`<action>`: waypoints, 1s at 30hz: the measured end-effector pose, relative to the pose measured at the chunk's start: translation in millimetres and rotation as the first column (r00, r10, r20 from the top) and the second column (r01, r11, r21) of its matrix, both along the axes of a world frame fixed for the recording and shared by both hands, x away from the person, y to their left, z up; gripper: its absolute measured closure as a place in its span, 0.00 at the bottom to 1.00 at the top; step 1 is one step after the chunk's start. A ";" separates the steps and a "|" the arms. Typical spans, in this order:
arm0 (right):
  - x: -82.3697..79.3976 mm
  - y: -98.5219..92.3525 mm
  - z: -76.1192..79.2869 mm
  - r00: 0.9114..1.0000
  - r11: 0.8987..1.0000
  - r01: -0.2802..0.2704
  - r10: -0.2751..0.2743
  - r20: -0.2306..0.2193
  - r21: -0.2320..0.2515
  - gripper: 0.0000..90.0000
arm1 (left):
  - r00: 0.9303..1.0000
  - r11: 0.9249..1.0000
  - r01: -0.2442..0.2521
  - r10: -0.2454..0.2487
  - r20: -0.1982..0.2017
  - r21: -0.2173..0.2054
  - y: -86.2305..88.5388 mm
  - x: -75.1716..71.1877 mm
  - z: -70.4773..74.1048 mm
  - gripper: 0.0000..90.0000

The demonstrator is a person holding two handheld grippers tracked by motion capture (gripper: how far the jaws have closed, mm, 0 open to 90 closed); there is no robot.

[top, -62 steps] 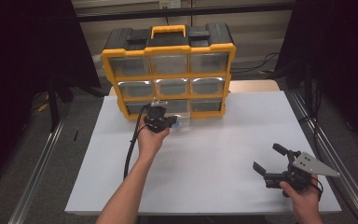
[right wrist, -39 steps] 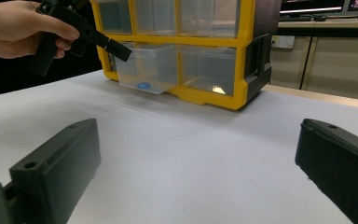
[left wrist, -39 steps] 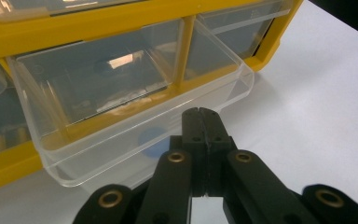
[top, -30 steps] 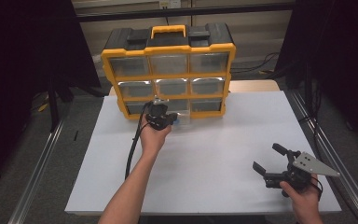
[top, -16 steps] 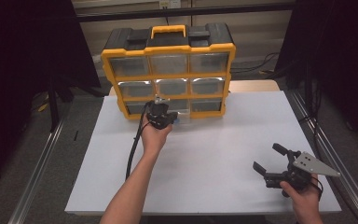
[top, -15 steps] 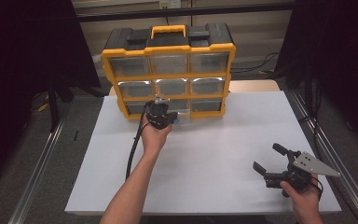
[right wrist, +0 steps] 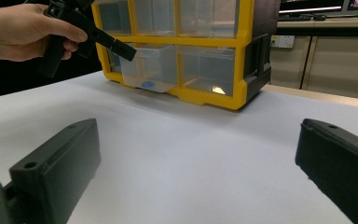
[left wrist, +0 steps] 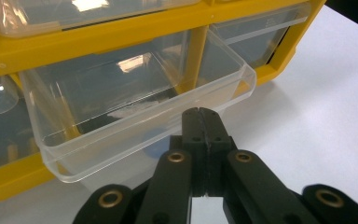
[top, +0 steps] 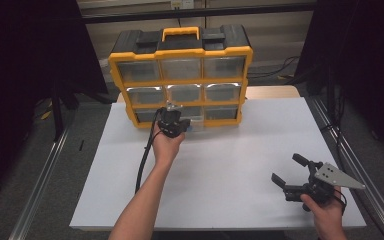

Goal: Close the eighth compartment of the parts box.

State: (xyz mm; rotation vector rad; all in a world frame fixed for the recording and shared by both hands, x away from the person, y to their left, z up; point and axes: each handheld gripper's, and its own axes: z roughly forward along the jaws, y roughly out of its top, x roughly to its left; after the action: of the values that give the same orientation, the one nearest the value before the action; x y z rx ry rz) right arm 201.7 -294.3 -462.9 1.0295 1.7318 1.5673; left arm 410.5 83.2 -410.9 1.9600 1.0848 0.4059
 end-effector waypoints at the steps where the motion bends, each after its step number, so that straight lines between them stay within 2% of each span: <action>1: 0.0 0.2 0.1 1.000 1.000 0.001 -0.001 0.000 0.001 0.00 | 1.000 1.000 -0.002 0.002 0.000 0.002 0.0 0.1 0.1 1.00; 4: 0.2 0.1 -0.1 1.000 1.000 0.001 -0.001 0.002 -0.001 0.00 | 1.000 1.000 0.006 -0.006 0.000 0.015 0.6 0.9 0.0 1.00; 6: 0.0 0.1 0.1 1.000 1.000 -0.001 0.001 0.001 0.001 0.00 | 1.000 1.000 0.008 -0.008 0.003 0.009 0.7 1.7 -0.6 1.00; 7: -0.1 0.1 0.1 1.000 1.000 0.000 0.000 0.000 0.001 0.00 | 1.000 1.000 -0.011 0.011 0.007 -0.016 -1.3 1.5 -1.6 1.00; 8: -0.1 0.1 0.1 1.000 1.000 0.001 -0.001 -0.001 0.001 0.00 | 1.000 1.000 -0.011 0.011 0.009 -0.017 -1.3 1.9 -1.8 1.00; 10: 0.1 0.0 0.0 1.000 1.000 0.001 -0.001 0.001 -0.001 0.00 | 1.000 1.000 -0.012 0.012 0.006 0.002 -0.6 2.4 -1.4 1.00; 12: 0.1 -0.1 0.0 1.000 1.000 0.000 0.000 0.000 -0.001 0.00 | 1.000 1.000 -0.017 0.017 0.003 0.000 -0.8 2.9 -1.4 1.00; 13: 0.0 -0.1 0.0 1.000 1.000 0.001 -0.001 0.000 0.000 0.00 | 1.000 1.000 -0.005 0.005 0.004 0.014 0.4 3.6 -1.3 1.00; 14: -0.1 -0.2 0.1 1.000 1.000 0.001 -0.001 0.000 0.001 0.00 | 1.000 1.000 -0.014 0.014 0.003 -0.004 -0.7 3.7 -1.7 1.00; 15: -0.2 -0.5 0.2 1.000 1.000 -0.001 0.001 -0.002 0.000 0.00 | 1.000 1.000 -0.005 0.005 0.008 0.014 0.4 4.3 -1.4 1.00; 20: -0.3 -0.6 0.4 1.000 1.000 0.006 -0.006 -0.002 0.002 0.00 | 1.000 1.000 -0.017 0.017 0.011 0.002 -0.9 5.2 -1.7 1.00; 27: -0.5 -0.6 0.5 1.000 1.000 0.005 -0.005 0.001 0.002 0.00 | 1.000 1.000 -0.013 0.012 0.017 0.028 -0.5 6.2 -1.4 1.00; 29: -0.6 -0.9 0.5 1.000 1.000 0.002 -0.002 0.001 -0.001 0.00 | 0.999 1.000 -0.018 0.017 0.027 0.025 -1.2 6.6 -2.0 1.00; 30: -0.5 -0.7 0.5 1.000 1.000 0.004 -0.004 0.000 0.002 0.00 | 0.999 1.000 -0.027 0.027 0.027 0.007 -2.7 6.5 -2.5 1.00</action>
State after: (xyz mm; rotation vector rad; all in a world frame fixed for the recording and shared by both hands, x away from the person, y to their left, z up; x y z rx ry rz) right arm 201.2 -294.9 -462.3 1.0335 1.7276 1.5669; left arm 417.0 80.6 -413.4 1.9422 1.0952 0.4504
